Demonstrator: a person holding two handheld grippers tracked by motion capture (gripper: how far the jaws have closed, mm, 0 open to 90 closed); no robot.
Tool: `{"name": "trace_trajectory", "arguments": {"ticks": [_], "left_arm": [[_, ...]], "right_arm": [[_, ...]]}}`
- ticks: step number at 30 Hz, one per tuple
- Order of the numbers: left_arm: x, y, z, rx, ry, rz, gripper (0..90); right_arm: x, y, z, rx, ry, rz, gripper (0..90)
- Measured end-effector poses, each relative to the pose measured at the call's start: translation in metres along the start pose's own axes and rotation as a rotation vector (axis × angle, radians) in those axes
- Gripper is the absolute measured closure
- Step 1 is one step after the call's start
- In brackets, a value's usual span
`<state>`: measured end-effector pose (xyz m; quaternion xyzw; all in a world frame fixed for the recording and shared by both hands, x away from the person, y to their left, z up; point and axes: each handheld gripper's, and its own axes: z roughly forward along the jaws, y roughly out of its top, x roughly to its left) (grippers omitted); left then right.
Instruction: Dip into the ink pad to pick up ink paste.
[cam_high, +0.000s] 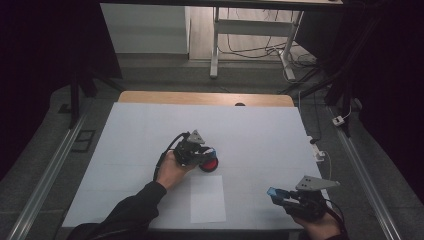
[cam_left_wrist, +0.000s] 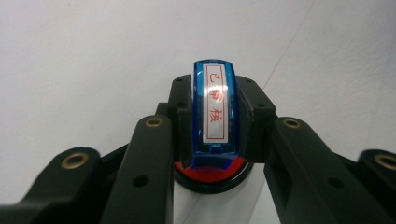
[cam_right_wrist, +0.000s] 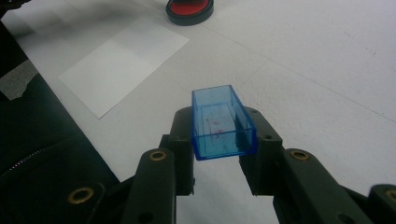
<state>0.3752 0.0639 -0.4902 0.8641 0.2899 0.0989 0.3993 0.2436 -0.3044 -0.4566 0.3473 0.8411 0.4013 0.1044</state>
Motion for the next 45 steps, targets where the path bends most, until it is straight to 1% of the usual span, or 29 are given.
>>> {"name": "trace_trajectory", "arguments": {"ticks": [2,6,8,10,20,22,24,30,38,45], "left_arm": [[-0.001,0.002,-0.003,-0.007,-0.006,0.007,70.0],[-0.002,0.004,-0.007,-0.017,-0.027,0.0,70.0],[-0.001,0.003,-0.007,-0.013,-0.033,-0.003,70.0],[-0.001,0.002,-0.006,-0.005,-0.031,-0.004,70.0],[0.002,-0.002,0.002,0.029,-0.043,-0.016,70.0],[0.002,-0.004,0.004,0.04,-0.043,-0.024,70.0],[0.004,-0.004,0.004,0.042,-0.05,-0.044,70.0],[0.006,-0.005,0.005,0.041,-0.066,-0.058,70.1],[0.002,-0.005,0.005,0.047,-0.047,-0.028,70.1],[-0.008,-0.001,0.006,0.073,0.008,0.017,70.1]], "right_arm": [[0.0,0.0,0.0,0.0,0.001,0.0,67.6],[0.0,0.0,0.0,-0.001,0.001,0.0,67.5],[0.0,0.0,0.0,0.0,0.002,0.0,67.5],[0.0,0.0,0.0,0.0,0.002,0.0,67.5],[0.0,0.0,0.0,0.0,0.004,0.001,67.5],[0.0,0.0,0.0,-0.001,0.006,0.002,67.5],[0.0,0.0,0.0,0.0,0.006,0.002,67.5],[0.0,0.0,0.0,0.001,0.006,0.001,67.5],[0.0,0.0,0.001,0.005,0.006,0.002,67.5],[0.0,0.0,0.001,0.01,0.005,0.0,67.5]]}}
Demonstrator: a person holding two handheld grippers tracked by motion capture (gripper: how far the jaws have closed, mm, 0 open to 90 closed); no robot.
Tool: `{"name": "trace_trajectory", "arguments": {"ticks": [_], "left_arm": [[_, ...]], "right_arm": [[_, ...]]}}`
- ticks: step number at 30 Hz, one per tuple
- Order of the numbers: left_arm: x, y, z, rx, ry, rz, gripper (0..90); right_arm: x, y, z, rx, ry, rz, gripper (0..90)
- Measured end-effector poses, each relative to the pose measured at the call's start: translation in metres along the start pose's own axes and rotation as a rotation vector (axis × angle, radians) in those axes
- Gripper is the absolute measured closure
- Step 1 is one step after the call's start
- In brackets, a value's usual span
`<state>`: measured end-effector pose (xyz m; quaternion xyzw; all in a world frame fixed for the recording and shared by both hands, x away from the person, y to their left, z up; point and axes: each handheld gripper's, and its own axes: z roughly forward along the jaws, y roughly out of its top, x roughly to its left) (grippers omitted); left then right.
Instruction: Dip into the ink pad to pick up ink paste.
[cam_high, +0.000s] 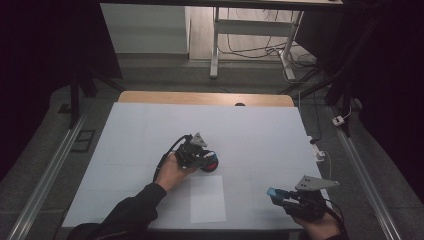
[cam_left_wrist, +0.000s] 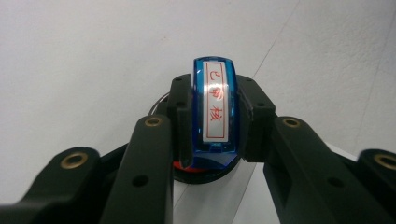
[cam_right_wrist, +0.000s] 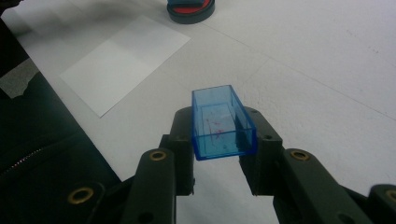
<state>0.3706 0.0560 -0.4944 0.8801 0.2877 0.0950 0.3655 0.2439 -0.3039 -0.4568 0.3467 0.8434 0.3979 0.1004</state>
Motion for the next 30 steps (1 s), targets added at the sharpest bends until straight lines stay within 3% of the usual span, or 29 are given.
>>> {"name": "trace_trajectory", "arguments": {"ticks": [10,14,23,30], "left_arm": [[-0.009,0.004,0.001,0.03,0.048,0.04,70.1],[-0.005,0.003,0.001,0.022,0.029,0.019,70.1],[0.012,-0.003,0.0,-0.007,-0.065,-0.059,70.0],[0.007,-0.002,0.0,-0.007,-0.04,-0.024,70.0]], "right_arm": [[0.0,0.0,0.0,0.005,-0.006,-0.001,67.5],[0.0,0.0,0.0,0.007,-0.006,-0.003,67.5],[0.0,0.0,0.0,0.008,-0.005,-0.002,67.5],[0.0,0.0,0.0,0.0,0.0,0.001,67.5]]}}
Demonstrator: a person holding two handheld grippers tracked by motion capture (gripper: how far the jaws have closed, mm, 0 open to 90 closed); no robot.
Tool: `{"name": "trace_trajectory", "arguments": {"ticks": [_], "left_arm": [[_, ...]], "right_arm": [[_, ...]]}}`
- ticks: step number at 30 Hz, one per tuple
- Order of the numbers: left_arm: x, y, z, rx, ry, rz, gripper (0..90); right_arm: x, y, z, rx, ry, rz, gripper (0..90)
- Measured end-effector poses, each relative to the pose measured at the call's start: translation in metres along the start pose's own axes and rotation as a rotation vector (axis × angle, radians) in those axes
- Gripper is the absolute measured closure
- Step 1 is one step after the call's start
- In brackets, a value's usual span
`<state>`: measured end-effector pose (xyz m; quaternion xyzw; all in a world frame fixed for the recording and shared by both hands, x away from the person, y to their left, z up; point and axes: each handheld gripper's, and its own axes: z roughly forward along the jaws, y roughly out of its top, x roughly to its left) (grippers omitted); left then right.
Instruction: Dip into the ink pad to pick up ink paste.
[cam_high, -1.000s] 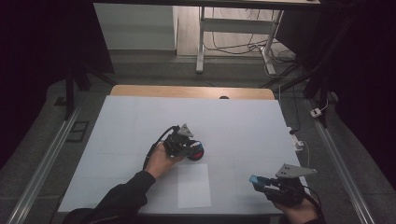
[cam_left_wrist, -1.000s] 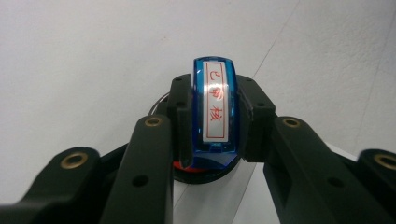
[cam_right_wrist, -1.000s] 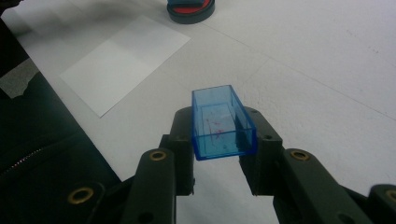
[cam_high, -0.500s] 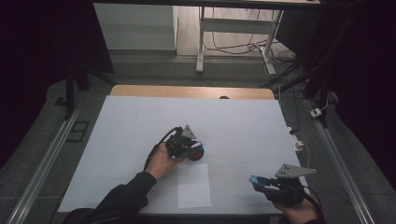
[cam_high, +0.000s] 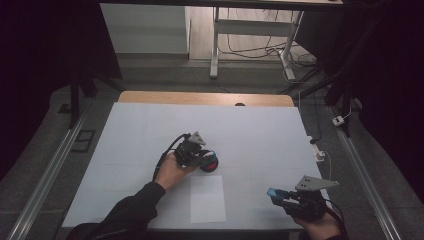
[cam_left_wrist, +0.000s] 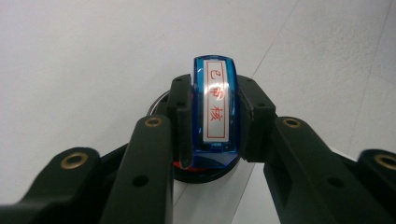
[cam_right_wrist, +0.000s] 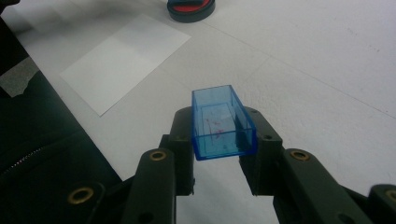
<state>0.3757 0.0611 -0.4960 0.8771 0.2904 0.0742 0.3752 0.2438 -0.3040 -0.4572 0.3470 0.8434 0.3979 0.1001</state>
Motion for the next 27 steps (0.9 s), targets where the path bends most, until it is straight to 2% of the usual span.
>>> {"name": "trace_trajectory", "arguments": {"ticks": [5,12,15,21,27], "left_arm": [[-0.001,0.0,0.0,0.0,0.008,0.017,70.0],[0.002,0.0,-0.001,-0.01,-0.007,0.002,69.9],[0.002,0.0,-0.002,-0.016,-0.008,0.009,69.9],[0.001,0.004,-0.012,-0.056,-0.009,0.011,69.9],[0.001,0.003,-0.022,-0.077,-0.012,0.012,69.9]], "right_arm": [[0.0,0.0,0.0,0.0,-0.001,-0.001,67.5],[0.0,0.0,0.0,-0.002,-0.001,-0.002,67.5],[0.0,0.0,0.0,-0.004,0.003,0.0,67.5],[0.0,0.0,-0.001,-0.005,0.0,0.0,67.5],[0.0,0.0,-0.001,-0.005,0.002,0.0,67.5]]}}
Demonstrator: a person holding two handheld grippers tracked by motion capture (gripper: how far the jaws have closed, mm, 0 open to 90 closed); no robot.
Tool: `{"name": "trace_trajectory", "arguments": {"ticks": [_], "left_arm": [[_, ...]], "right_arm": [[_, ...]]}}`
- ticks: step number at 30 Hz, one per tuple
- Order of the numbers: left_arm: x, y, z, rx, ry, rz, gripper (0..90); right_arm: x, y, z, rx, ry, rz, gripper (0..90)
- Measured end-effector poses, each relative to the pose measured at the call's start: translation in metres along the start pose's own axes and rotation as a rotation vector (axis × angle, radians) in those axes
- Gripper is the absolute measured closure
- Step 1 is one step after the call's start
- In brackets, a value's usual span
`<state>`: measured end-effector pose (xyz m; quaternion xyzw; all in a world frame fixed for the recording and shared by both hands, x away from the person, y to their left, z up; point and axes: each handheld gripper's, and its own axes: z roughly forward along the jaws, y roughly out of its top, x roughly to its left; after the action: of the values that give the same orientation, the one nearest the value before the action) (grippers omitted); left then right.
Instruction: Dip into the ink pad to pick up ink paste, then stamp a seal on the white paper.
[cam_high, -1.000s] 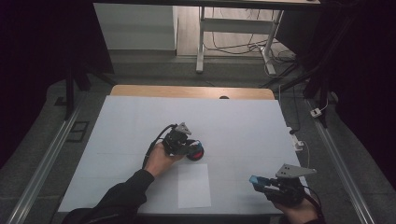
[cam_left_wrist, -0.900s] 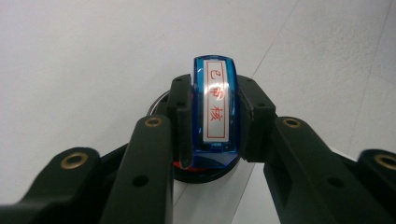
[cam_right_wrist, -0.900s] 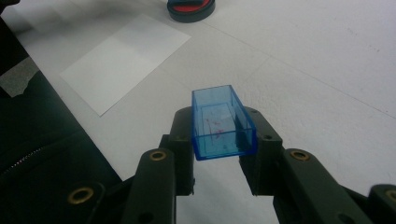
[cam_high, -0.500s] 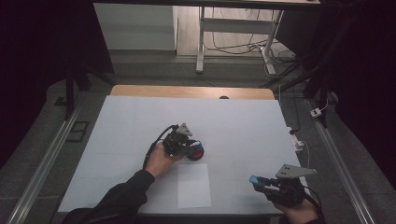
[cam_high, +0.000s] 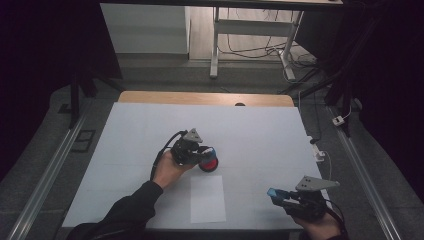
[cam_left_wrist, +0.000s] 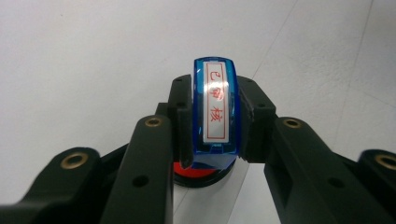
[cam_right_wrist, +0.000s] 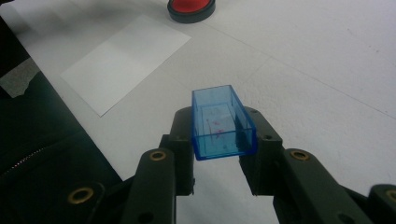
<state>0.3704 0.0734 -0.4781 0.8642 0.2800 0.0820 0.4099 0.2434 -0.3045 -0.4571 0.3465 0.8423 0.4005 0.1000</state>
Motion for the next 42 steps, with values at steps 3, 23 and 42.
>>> {"name": "trace_trajectory", "arguments": {"ticks": [3,23,42], "left_arm": [[0.0,-0.001,-0.005,-0.007,-0.008,0.0,69.8],[-0.016,-0.005,-0.022,-0.031,-0.031,0.047,69.8],[-0.027,-0.009,-0.04,-0.053,-0.067,0.037,69.8]], "right_arm": [[0.0,0.0,0.0,0.0,0.001,0.0,67.5],[0.0,0.0,0.0,-0.001,0.001,-0.002,67.5],[0.0,0.0,0.0,-0.001,-0.002,-0.004,67.5]]}}
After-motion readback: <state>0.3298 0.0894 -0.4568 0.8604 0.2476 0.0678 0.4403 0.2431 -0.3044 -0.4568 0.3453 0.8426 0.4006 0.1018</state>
